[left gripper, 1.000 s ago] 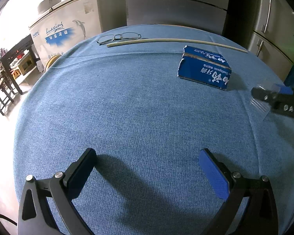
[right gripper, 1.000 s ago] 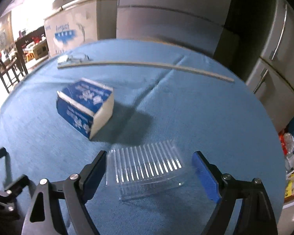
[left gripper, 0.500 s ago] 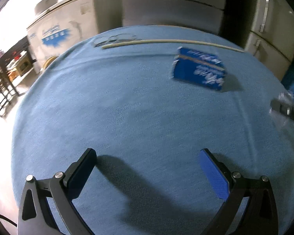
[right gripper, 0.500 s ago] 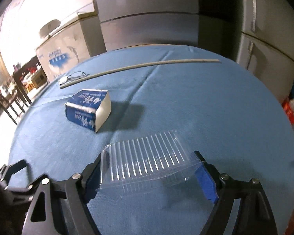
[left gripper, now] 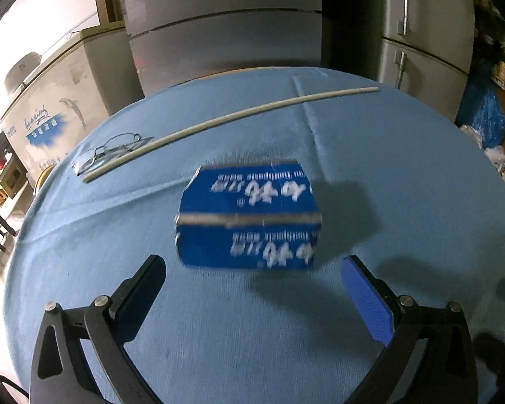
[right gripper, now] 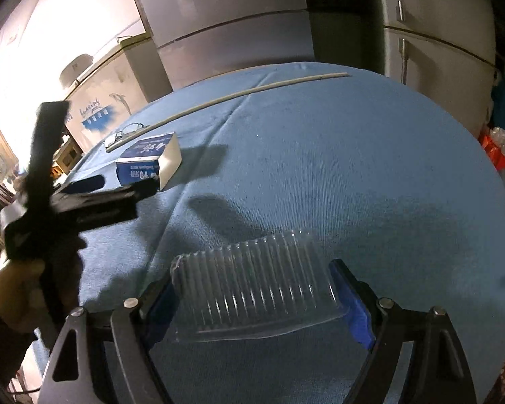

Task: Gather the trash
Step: 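Grasp the clear plastic tray with right tool while left tool grasps the blue toothpaste carton, then lift the held tray and carton and carry both toward the red basket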

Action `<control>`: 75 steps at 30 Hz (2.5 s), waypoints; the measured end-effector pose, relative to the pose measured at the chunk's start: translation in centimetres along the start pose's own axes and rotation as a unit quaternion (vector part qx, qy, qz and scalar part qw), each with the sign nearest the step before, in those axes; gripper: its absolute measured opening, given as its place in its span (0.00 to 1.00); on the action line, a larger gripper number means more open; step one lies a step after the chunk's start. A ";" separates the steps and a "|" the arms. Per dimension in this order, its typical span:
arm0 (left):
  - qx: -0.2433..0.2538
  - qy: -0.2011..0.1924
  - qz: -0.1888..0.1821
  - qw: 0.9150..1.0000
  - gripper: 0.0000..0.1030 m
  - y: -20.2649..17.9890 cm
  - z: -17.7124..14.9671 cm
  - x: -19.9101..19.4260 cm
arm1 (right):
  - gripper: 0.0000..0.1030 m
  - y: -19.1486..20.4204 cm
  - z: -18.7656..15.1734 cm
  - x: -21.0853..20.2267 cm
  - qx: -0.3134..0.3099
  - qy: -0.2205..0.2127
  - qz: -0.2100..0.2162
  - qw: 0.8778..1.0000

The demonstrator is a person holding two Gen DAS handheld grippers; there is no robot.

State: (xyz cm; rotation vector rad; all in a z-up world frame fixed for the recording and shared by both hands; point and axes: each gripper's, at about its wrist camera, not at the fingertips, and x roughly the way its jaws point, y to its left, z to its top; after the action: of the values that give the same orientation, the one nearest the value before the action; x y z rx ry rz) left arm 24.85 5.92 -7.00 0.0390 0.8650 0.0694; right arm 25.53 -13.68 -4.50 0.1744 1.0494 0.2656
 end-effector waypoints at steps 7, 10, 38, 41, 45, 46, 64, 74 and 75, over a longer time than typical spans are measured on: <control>-0.016 0.026 -0.002 1.000 1.00 0.3 1.3 3.0 | 0.83 0.0 -0.8 0.7 -0.001 0.011 -0.002 1.000; -0.022 0.027 -0.019 0.999 0.89 0.7 1.2 3.1 | 0.83 -0.2 -0.6 0.7 0.012 0.009 0.003 1.000; -0.009 -0.001 -0.013 1.000 0.88 -1.0 -4.5 -7.2 | 0.81 -0.9 -4.0 -7.9 0.039 -0.038 -0.021 0.998; -0.006 -0.005 -0.014 1.000 0.88 -1.2 -5.0 -8.1 | 0.81 -1.7 -4.8 -9.2 0.051 -0.045 -0.027 0.997; -0.003 -0.011 -0.017 1.000 0.88 -1.5 -5.7 -9.5 | 0.81 -2.4 -5.7 -10.5 0.064 -0.052 -0.034 0.996; -0.002 -0.013 -0.018 1.000 0.88 -1.6 -5.9 -9.8 | 0.81 -2.6 -6.0 -10.9 0.067 -0.054 -0.036 0.996; 0.017 -0.028 -0.048 0.998 0.88 -3.4 -8.1 -13.1 | 0.81 -4.4 -8.7 -13.7 0.105 -0.068 -0.059 0.990; 0.035 -0.037 -0.072 0.996 0.88 -5.6 -8.3 -14.6 | 0.81 -5.6 -9.4 -14.3 0.124 -0.075 -0.062 0.987; 0.038 -0.038 -0.073 0.996 0.88 -5.9 -8.3 -14.6 | 0.81 -5.8 -9.5 -14.4 0.127 -0.076 -0.062 0.987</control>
State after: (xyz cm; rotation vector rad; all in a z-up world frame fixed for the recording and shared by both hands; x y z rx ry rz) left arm 9.31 -1.02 -1.67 0.0482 0.7923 -0.1020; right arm 11.28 -23.32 1.27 0.3510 0.9361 0.0039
